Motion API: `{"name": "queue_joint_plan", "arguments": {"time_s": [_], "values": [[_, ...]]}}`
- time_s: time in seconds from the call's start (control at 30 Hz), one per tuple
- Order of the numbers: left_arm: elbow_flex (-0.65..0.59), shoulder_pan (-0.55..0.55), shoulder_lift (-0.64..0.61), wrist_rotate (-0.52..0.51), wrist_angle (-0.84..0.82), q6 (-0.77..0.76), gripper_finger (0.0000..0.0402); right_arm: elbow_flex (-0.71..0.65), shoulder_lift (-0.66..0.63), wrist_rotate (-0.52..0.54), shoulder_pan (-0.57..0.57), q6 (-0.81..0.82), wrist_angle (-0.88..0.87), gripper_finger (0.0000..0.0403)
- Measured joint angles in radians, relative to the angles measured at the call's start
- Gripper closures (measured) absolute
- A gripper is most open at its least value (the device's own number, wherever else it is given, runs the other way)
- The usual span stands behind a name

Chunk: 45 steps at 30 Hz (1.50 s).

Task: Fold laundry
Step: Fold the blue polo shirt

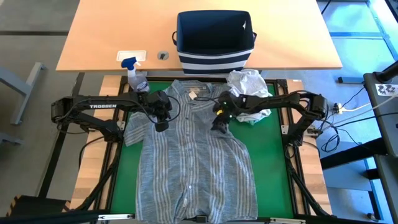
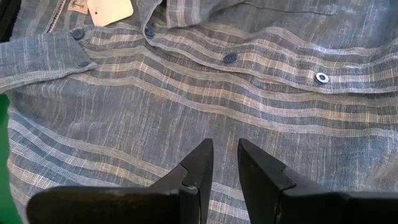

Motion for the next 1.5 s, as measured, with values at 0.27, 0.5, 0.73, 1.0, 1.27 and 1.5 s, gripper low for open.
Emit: {"name": "queue_joint_plan", "arguments": {"time_s": [0.27,0.5,0.73,1.0,1.27,1.5], "values": [[0.000,0.000,0.000,0.000,0.001,-0.007,0.0331,0.000,-0.013,-0.251,0.030,0.131,0.135,0.0178],[0.010,0.000,0.000,-0.008,-0.020,-0.014,0.0331,0.000,-0.087,-0.050,0.017,0.080,-0.038,0.0178],[0.186,-0.013,0.000,-0.197,-0.315,-0.152,0.0330,0.000,-0.185,0.118,0.018,0.009,-0.199,0.0178],[0.253,0.076,-0.001,-0.177,-0.519,-0.326,0.0276,0.000,-0.192,0.134,0.018,-0.020,-0.188,0.0178],[0.158,0.204,0.011,-0.158,-0.603,-0.478,0.0232,0.000,-0.191,0.133,0.018,-0.089,-0.197,0.0178],[0.144,0.260,0.136,-0.134,-0.654,-0.469,0.0230,0.000,-0.190,0.062,-0.010,-0.199,-0.271,0.0178]]}}
